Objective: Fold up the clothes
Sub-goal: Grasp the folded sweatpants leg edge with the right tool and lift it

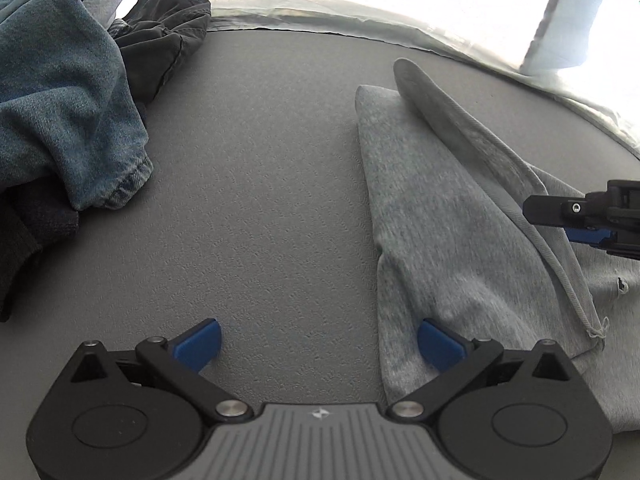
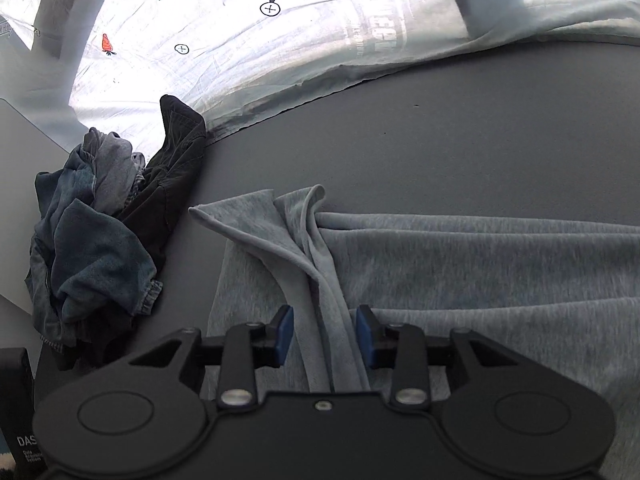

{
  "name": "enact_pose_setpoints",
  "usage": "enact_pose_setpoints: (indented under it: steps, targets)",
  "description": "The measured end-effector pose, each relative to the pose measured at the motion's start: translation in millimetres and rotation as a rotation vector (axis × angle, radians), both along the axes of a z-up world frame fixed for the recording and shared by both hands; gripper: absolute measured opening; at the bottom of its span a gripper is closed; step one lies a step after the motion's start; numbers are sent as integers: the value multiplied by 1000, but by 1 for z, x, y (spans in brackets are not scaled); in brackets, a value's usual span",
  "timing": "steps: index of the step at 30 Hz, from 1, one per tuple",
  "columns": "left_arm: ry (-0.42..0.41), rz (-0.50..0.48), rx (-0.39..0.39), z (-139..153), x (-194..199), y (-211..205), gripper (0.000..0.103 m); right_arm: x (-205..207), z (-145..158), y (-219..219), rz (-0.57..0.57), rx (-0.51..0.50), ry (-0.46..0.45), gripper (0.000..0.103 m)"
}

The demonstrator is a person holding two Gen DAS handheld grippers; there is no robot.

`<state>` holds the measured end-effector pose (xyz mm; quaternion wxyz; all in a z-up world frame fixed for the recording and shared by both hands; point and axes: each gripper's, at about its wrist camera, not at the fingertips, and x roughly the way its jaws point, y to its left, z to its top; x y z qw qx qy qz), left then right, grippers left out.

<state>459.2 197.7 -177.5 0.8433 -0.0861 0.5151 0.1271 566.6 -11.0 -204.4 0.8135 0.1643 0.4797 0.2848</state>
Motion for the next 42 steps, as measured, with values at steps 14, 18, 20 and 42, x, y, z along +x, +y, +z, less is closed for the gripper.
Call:
enact_pose_setpoints:
  steps: [14, 18, 20, 42]
  targets:
    - [80, -8, -26, 0, 20, 4, 103, -8, 23, 2, -34, -14, -169, 3]
    - [88, -33, -46, 1, 21, 5, 103, -34, 48, -42, -163, 32, -212, 3]
    - [79, -41, -47, 1, 20, 3, 103, -41, 49, -61, -230, 23, -187, 3]
    - [26, -1, -33, -6, -4, -2, 103, -79, -16, -66, -173, 144, 142, 6]
